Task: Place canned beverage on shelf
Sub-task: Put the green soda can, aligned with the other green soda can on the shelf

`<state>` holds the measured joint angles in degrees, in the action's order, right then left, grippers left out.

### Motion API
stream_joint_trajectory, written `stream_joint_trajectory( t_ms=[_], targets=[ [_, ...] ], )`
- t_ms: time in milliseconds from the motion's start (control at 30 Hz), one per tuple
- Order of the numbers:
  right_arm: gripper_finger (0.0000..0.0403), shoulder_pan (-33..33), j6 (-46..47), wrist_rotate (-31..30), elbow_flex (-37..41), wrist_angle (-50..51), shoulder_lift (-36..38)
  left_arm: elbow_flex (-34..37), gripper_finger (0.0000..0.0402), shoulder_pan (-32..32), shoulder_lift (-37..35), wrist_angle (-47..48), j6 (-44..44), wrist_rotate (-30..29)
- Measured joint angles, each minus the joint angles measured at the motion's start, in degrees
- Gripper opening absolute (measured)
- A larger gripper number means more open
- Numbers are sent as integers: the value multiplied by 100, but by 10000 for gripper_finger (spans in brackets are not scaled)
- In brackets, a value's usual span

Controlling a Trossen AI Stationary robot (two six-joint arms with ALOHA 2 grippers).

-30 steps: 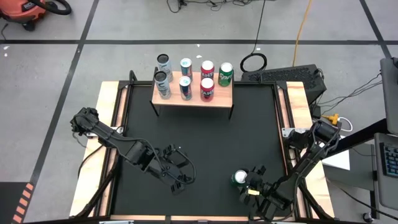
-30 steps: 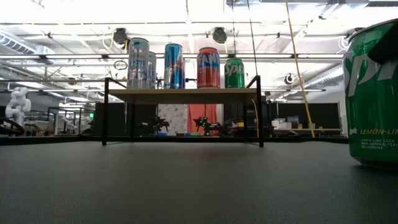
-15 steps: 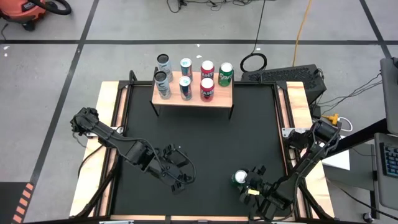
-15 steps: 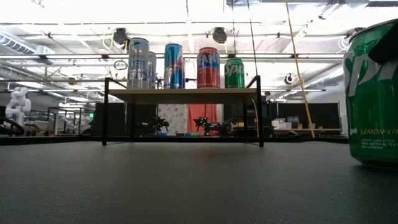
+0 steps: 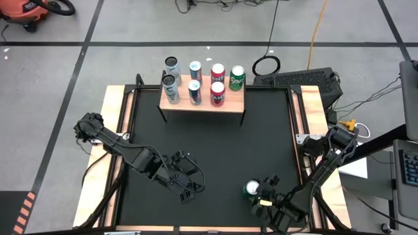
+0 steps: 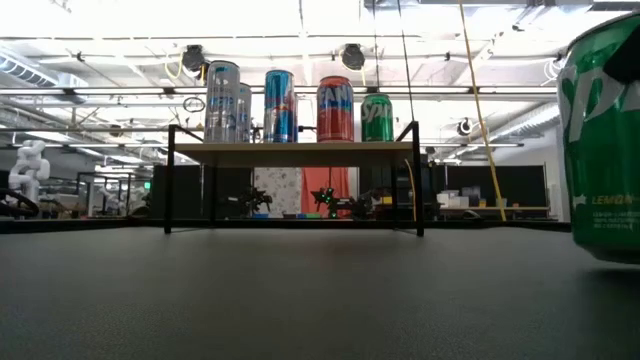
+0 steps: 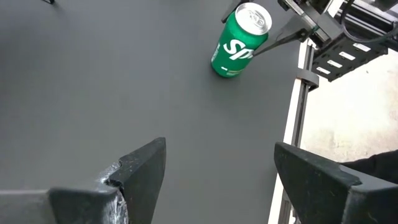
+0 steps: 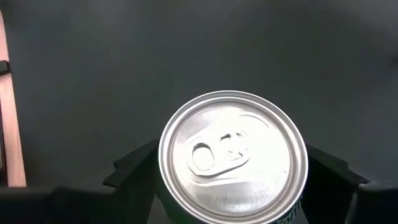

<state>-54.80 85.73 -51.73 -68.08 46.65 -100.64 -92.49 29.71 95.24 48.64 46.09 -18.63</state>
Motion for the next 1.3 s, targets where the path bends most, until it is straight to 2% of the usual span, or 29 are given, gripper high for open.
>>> stream_joint_trajectory(
  t_ms=[433, 900, 1300],
  targets=[
    [293, 124, -70, -59, -2, 271, 387, 0, 299, -2, 0, 47, 0, -37],
    [293, 721, -1581, -67, -6, 277, 1415, -2, 299, 0, 0, 37, 9, -76],
    [293, 1511, -3036, -70, -6, 273, 2509, -2, 299, 0, 0, -13, 17, -201]
  ],
)
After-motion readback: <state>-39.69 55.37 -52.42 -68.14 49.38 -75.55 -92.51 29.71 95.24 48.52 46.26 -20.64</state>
